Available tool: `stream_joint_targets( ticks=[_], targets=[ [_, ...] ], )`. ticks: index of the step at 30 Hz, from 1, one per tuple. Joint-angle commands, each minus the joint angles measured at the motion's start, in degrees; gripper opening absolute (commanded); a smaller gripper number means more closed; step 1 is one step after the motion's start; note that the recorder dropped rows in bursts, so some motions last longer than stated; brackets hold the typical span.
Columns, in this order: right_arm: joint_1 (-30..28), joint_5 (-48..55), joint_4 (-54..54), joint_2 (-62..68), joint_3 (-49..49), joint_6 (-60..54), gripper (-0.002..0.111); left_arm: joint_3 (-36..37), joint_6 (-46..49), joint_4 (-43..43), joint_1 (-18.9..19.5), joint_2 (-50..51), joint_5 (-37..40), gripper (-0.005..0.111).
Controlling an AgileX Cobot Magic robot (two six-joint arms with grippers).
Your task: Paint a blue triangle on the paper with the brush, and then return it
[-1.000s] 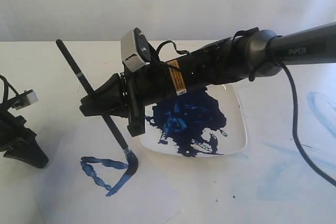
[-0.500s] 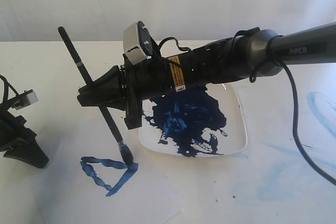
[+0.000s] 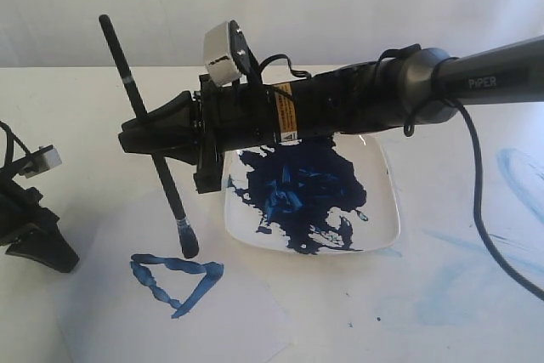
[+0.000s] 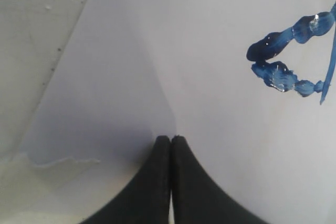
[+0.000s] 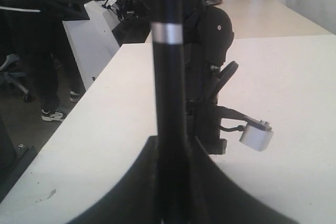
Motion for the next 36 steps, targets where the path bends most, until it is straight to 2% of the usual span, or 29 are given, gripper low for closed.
stream_joint_targets(
  ticks=[1,5,12,15,18,22,24,32,36],
  targets=[
    [-0.1,-0.9,1.3,-2.2,-0.1,-0.6,0.000,0.4,0.1,-0.1,0.0,0.2,0.4,0.000],
    [1.8,0.3,1.7,-6.5,0.1,0.0,0.000,0.4,0.1,-0.1,0.0,0.2,0.4,0.000],
    [7.5,21.7,1.8,-13.5,1.4,6.4,0.000,0.4,0.1,-0.1,0.0,0.2,0.4,0.000],
    [11.1,33.7,9.5,-16.1,4.4,3.9,0.000,0.4,0.1,-0.1,0.0,0.2,0.4,0.000],
    [14.7,41.6,25.3,-17.4,7.7,-5.4,0.000,0.4,0.1,-0.1,0.0,0.2,0.4,0.000],
    [19.1,42.4,54.2,-17.2,11.2,-29.1,0.000,0.4,0.1,-0.1,0.0,0.2,0.4,0.000],
    [20.8,42.3,62.1,-16.8,11.2,-34.1,0.000,0.4,0.1,-0.1,0.0,0.2,0.5,0.000],
    [21.8,41.6,63.1,-15.6,11.2,-31.5,0.000,0.4,0.1,-0.3,0.0,0.2,0.5,0.000],
    [22.4,38.5,70.2,-13.3,11.2,-33.1,0.000,0.4,0.1,-0.3,0.0,0.2,0.4,0.000]
  ],
)
